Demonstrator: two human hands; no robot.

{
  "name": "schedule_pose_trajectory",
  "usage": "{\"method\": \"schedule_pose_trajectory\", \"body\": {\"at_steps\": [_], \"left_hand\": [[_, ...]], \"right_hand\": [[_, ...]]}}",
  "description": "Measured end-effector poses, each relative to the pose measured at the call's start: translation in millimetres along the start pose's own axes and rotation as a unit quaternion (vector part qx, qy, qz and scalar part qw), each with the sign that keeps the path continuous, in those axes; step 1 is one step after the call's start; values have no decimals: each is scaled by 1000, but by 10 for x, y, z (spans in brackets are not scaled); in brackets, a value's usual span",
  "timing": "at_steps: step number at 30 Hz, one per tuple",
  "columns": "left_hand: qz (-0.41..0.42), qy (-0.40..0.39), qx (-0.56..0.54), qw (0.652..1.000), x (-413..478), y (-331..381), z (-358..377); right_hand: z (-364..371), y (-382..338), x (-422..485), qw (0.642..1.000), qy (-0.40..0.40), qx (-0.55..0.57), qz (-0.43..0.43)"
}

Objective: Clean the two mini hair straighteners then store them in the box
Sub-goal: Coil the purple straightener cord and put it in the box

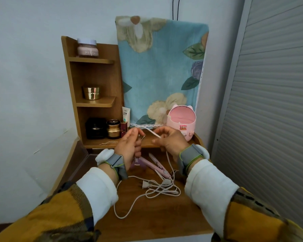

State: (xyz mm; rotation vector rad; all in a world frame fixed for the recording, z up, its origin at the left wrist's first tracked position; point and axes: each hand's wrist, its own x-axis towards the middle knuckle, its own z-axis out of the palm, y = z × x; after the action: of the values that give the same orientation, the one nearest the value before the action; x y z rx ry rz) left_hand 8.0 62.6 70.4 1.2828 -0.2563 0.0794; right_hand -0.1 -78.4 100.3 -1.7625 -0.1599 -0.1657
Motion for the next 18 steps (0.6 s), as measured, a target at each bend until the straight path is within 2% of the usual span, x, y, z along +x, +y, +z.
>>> {"method": "schedule_pose_trajectory", "body": {"at_steps": [2, 5, 6, 8, 10, 13, 16, 18], "left_hand": [[0, 14, -59, 998, 89, 46, -57], [9, 24, -133, 991, 163, 101, -130], [8, 30, -136, 990, 178, 96, -149], [1, 38, -105, 994, 172, 76, -143], [-6, 39, -34, 999, 153, 26, -105], [-31, -1, 34, 999, 105, 10, -21], [-28, -14, 55, 998, 112, -36, 8], [8, 19, 128, 992, 113, -55, 25]], "right_hand": [[-66, 71, -34, 994, -65, -52, 75], [-139, 214, -92, 958, -178, -173, 141], [-143, 248, -106, 949, -198, -196, 146], [-118, 274, -88, 954, -179, -192, 141], [-62, 231, -68, 970, -135, -171, 113], [65, 137, -52, 961, -121, -249, 16], [174, 89, -53, 910, -154, -371, -105], [206, 81, -45, 875, -188, -428, -126]]}}
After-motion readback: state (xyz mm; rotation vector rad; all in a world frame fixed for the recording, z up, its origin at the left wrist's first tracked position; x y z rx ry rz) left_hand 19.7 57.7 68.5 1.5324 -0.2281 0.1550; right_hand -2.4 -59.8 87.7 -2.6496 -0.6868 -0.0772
